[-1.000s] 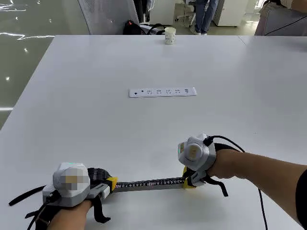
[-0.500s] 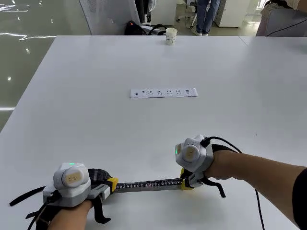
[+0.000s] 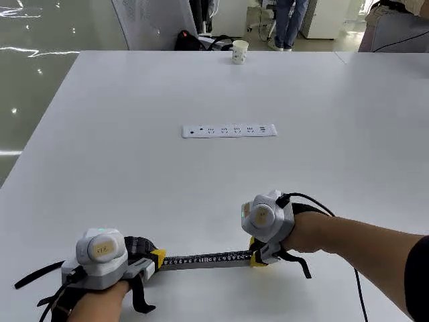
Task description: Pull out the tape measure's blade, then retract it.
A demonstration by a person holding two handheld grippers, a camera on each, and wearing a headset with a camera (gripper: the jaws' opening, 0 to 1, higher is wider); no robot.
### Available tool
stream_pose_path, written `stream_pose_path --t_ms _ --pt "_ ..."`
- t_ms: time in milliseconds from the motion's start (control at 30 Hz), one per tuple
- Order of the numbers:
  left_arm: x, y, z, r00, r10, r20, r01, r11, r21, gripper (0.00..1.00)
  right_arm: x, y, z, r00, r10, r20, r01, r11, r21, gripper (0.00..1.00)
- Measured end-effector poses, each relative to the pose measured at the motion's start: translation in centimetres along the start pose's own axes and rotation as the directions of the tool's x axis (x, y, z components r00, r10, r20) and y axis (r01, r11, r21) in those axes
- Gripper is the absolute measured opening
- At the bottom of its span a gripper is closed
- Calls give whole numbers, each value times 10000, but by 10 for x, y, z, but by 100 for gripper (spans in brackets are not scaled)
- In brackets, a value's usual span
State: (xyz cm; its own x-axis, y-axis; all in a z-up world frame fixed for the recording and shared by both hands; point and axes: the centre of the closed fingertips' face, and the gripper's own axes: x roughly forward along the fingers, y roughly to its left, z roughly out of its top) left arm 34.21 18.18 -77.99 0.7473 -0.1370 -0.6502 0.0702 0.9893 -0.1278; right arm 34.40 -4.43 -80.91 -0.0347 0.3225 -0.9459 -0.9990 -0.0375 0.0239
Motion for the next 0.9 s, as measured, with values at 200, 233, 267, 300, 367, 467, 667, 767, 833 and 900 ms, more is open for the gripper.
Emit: stream_pose_path --t_ms 200,233,267,300,367,467,667,767,833,900 --pt "0 0 0 10000 -6 -2 6 10000 -19 62 1 0 3 10000 -11 19 11 10000 4 10" --pt "0 0 0 10000 -5 1 5 10000 -19 62 1 0 3 10000 -13 21 13 10000 -26 10" --pt "0 0 0 10000 -8 -8 7 10000 -23 62 2 0 4 10000 -12 44 12 10000 -18 10" --pt "0 0 0 10000 -9 -14 9 10000 -28 62 2 0 4 10000 -5 57 5 10000 -14 10" --pt "0 0 0 10000 0 -23 0 10000 -19 62 2 0 5 10000 22 92 -22 10000 -14 10" --pt "0 0 0 10000 31 -34 -31 10000 4 62 3 1 8 9999 12 147 -12 10000 18 10" --pt "1 -1 0 10000 18 -38 -18 10000 27 62 4 1 12 9998 15 183 -13 10000 -98 10" --pt "0 -1 0 10000 22 -32 -22 10000 25 62 5 1 13 9996 17 269 -13 9999 -171 10" --pt "1 0 0 10000 18 -40 -18 10000 28 62 6 1 15 9994 13 337 -10 10000 -97 10" --pt "1 0 0 10000 11 -51 -11 10000 30 62 7 2 17 9993 16 385 -10 9999 -169 10"
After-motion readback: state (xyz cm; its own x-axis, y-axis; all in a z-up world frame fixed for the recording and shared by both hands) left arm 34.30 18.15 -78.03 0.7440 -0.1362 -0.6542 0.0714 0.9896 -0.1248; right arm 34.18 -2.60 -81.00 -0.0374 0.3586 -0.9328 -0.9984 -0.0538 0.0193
